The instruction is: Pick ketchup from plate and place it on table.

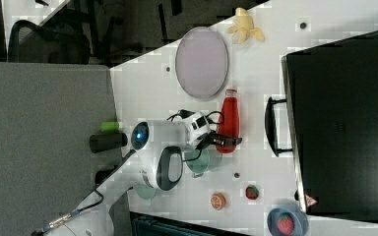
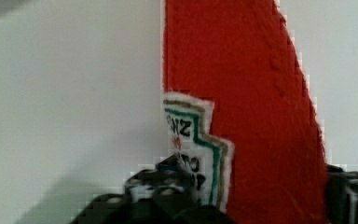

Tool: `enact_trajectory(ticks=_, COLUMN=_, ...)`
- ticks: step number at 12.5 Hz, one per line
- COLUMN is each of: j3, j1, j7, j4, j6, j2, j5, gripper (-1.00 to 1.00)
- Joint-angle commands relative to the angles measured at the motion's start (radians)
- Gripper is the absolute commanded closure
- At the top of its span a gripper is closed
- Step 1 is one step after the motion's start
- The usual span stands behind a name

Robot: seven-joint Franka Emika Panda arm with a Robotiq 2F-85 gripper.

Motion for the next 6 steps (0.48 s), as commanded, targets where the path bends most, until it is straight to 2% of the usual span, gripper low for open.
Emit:
enact_trajectory(ticks=1, j3=0.018, j1=0.006, j7=0.044, j4=0.043, j6=0.017, j2=-0.108, j5=-0.005, gripper=-1.0)
enact_trajectory(ticks=4, j3=0.04, j1=0.007, j7=0.047, j4=0.102, j6=-0.008, j2=-0.222, j5=-0.005, gripper=-1.0)
enact_trajectory(ticks=6, j3=0.052, j1=0.008, j7=0.137, j4=0.172, j6=-0.094, j2=-0.284, j5=-0.005, gripper=-1.0)
